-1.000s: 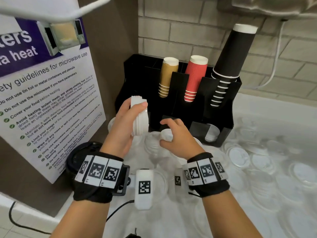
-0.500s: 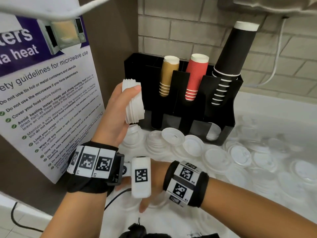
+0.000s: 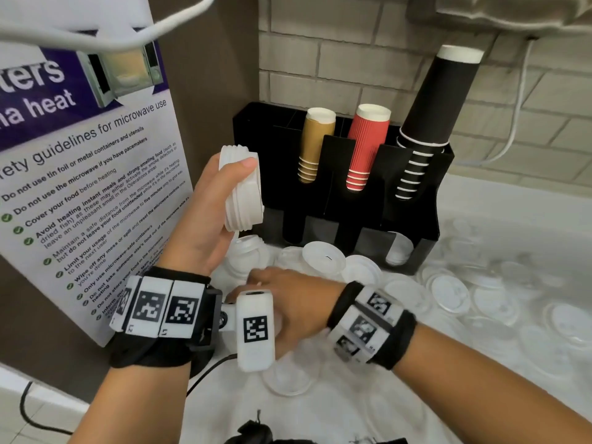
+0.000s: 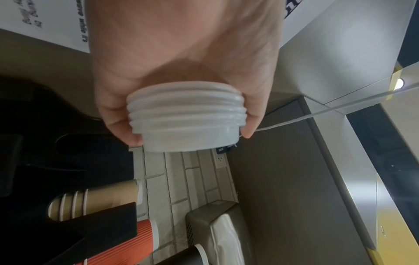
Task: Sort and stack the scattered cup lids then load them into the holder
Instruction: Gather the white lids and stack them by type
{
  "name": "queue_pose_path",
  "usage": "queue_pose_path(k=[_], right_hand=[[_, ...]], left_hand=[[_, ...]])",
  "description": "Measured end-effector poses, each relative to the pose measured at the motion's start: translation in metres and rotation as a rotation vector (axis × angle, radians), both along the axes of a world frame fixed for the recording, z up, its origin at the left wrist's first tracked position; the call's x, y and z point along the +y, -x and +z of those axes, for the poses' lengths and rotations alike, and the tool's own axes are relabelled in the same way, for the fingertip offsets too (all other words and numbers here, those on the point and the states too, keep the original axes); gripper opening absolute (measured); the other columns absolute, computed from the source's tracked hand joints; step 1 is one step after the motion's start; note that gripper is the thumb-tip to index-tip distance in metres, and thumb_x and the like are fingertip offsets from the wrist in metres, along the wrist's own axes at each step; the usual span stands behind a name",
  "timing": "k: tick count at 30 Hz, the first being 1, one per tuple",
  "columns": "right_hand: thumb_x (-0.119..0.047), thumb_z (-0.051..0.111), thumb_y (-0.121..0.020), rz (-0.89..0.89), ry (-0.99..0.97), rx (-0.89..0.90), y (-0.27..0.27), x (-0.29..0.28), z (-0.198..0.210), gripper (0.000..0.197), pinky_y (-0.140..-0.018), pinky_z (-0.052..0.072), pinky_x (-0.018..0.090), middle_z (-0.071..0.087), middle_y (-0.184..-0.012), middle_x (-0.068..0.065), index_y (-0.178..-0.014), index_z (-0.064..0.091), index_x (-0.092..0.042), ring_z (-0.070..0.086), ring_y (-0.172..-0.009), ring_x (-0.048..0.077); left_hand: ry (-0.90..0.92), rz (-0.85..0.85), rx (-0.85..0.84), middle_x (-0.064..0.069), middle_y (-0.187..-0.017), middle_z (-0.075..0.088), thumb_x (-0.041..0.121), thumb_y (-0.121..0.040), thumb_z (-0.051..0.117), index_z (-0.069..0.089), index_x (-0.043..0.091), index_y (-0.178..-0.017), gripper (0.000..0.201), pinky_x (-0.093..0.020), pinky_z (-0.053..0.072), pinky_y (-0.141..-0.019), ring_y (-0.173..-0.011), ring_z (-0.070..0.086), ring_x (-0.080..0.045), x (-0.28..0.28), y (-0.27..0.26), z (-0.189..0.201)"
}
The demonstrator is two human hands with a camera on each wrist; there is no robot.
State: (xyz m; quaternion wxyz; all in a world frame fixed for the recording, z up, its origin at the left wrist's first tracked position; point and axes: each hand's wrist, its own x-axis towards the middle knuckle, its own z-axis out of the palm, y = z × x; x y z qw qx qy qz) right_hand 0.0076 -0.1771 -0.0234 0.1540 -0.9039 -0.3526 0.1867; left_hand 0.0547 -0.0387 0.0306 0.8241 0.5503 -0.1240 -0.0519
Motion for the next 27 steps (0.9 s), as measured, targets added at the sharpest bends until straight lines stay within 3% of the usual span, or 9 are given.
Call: queue_pose_path(k=[2,5,8,11,13,15,21,24,27], right_hand=[[-0.03,0.084,-0.066,-0.073,-0.081,-0.061,-0.011,-0.022,0.015,0.08,-0.096,0.042,0.035,0.044,-0.118,0.006,-0.137,0.046,-0.024,0.045,-0.11,0.024],[-0.031,0.08,-0.069,-0.337,-0.143,-0.141,-0.026,-0.056,0.034,0.072,-0.095,0.045,0.035,0.043,-0.113,0.005,-0.133,0.047,-0.03,0.047,-0.107,0.022],[-0.021,0.077,-0.074,-0.501,-0.542,-0.072,-0.029,-0.076,0.054,0.058,-0.086,0.051,0.033,0.051,-0.105,0.001,-0.124,0.048,-0.034,0.056,-0.094,0.017],[-0.014,0.074,-0.072,-0.432,-0.832,0.047,-0.023,-0.07,0.066,0.062,-0.083,0.056,0.033,0.054,-0.114,0.003,-0.121,0.046,-0.039,0.062,-0.098,0.018],[-0.006,0.074,-0.069,-0.344,-0.85,0.055,-0.019,-0.061,0.067,0.068,-0.082,0.058,0.038,0.051,-0.121,0.002,-0.124,0.045,-0.034,0.06,-0.104,0.02],[-0.001,0.073,-0.067,-0.305,-0.822,0.036,-0.018,-0.056,0.067,0.071,-0.082,0.058,0.042,0.048,-0.122,0.0,-0.126,0.043,-0.028,0.058,-0.106,0.02],[0.008,0.074,-0.067,-0.31,-0.85,0.045,-0.018,-0.049,0.065,0.074,-0.083,0.058,0.044,0.045,-0.123,0.0,-0.126,0.042,-0.022,0.055,-0.107,0.021],[0.007,0.076,-0.068,-0.31,-0.857,0.042,-0.019,-0.045,0.066,0.074,-0.081,0.059,0.041,0.046,-0.12,-0.001,-0.126,0.041,-0.022,0.056,-0.106,0.02],[-0.005,0.079,-0.07,-0.29,-0.887,0.063,-0.024,-0.042,0.066,0.069,-0.084,0.058,0.038,0.049,-0.119,-0.001,-0.125,0.043,-0.028,0.058,-0.105,0.017]], left_hand=[[0.01,0.013,0.016,0.006,-0.09,0.061,0.044,-0.071,0.067,0.057,0.02,-0.114,0.05,-0.022,0.049,-0.067,-0.079,0.061,-0.008,0.002,0.002,0.001],[-0.009,0.02,0.037,0.001,-0.097,0.062,0.043,-0.078,0.063,0.057,0.015,-0.122,0.053,-0.025,0.049,-0.072,-0.087,0.062,-0.01,-0.001,0.007,-0.001],[-0.039,-0.011,0.076,0.002,-0.109,0.067,0.043,-0.079,0.06,0.056,0.015,-0.13,0.058,-0.026,0.051,-0.078,-0.1,0.066,-0.011,-0.008,0.012,-0.006],[-0.028,-0.1,0.114,-0.009,-0.131,0.063,0.044,-0.082,0.059,0.053,0.015,-0.137,0.062,-0.039,0.048,-0.1,-0.121,0.06,-0.023,-0.017,0.017,-0.01],[-0.02,-0.151,0.128,-0.012,-0.136,0.059,0.046,-0.085,0.056,0.05,0.017,-0.14,0.063,-0.045,0.045,-0.105,-0.126,0.057,-0.026,-0.021,0.02,-0.01],[-0.01,-0.183,0.122,-0.011,-0.136,0.059,0.047,-0.088,0.053,0.047,0.017,-0.142,0.062,-0.048,0.047,-0.103,-0.126,0.057,-0.027,-0.023,0.021,-0.009],[0.027,-0.119,0.14,-0.015,-0.133,0.06,0.049,-0.085,0.056,0.05,0.016,-0.138,0.063,-0.053,0.047,-0.102,-0.122,0.059,-0.031,-0.024,0.024,-0.008],[0.038,-0.11,0.129,-0.012,-0.132,0.062,0.047,-0.085,0.056,0.048,0.016,-0.139,0.063,-0.048,0.053,-0.094,-0.121,0.06,-0.03,-0.025,0.023,-0.007],[0.018,-0.085,0.125,-0.013,-0.132,0.061,0.041,-0.081,0.059,0.047,0.014,-0.14,0.066,-0.049,0.05,-0.095,-0.12,0.06,-0.031,-0.02,0.02,-0.007]])
